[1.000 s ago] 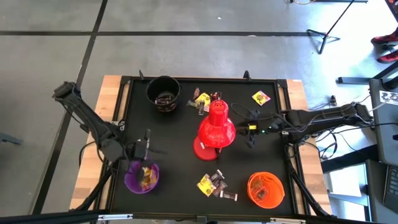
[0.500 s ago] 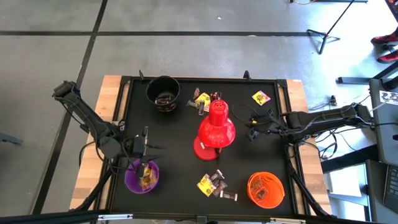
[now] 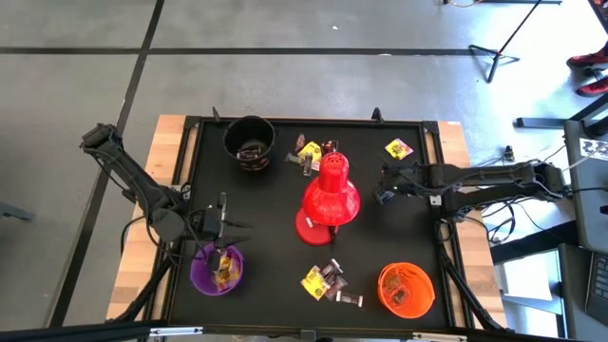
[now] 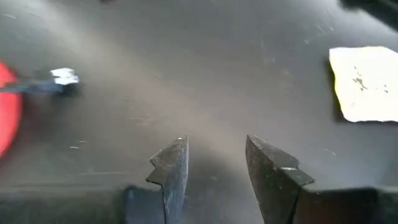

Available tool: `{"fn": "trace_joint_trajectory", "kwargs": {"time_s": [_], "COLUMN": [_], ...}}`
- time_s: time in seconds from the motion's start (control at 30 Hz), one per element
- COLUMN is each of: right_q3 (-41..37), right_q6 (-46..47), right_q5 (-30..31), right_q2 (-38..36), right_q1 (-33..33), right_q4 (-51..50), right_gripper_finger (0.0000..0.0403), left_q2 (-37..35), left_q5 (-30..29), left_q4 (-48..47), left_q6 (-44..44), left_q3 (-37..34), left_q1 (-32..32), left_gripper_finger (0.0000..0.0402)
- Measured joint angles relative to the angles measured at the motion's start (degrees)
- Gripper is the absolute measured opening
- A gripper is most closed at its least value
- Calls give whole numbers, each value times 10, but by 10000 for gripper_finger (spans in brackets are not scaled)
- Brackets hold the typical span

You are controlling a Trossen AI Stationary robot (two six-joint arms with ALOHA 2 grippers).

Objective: Organize candy in baskets
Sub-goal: Put the yellow candy into the violet bucket

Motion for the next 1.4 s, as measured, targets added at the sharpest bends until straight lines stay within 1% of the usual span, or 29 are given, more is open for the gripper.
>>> {"fn": "trace_joint_trajectory", "kwargs": {"time_s": [0.23,0.47,0.7,0.87,1.03,1.2,1.3,1.4], "right_q3": [0,0,0,0,0,0,1,1], "right_q6": [-27,-62,-118,-158,-185,-212,-222,-223], "right_q5": [-19,-19,4,-54,-67,-95,-100,-120], "right_q2": [41,102,109,109,109,114,132,162], "right_q1": [-62,-118,-195,-276,-341,-389,-419,-440], "right_q4": [0,-4,2,17,52,83,82,82], "right_gripper_finger": [159,159,159,159,159,159,159,159], "left_q2": [0,0,0,1,15,34,37,37], "left_q5": [0,3,4,4,4,0,-4,-4], "left_q4": [-4,-5,-6,-5,-5,-5,-2,-2], "left_q6": [0,0,0,0,-2,-3,-8,-14], "left_q3": [0,0,0,0,0,0,0,0], "left_q1": [0,0,0,0,0,0,0,0], "left_gripper_finger": [109,109,109,109,109,109,109,109]}}
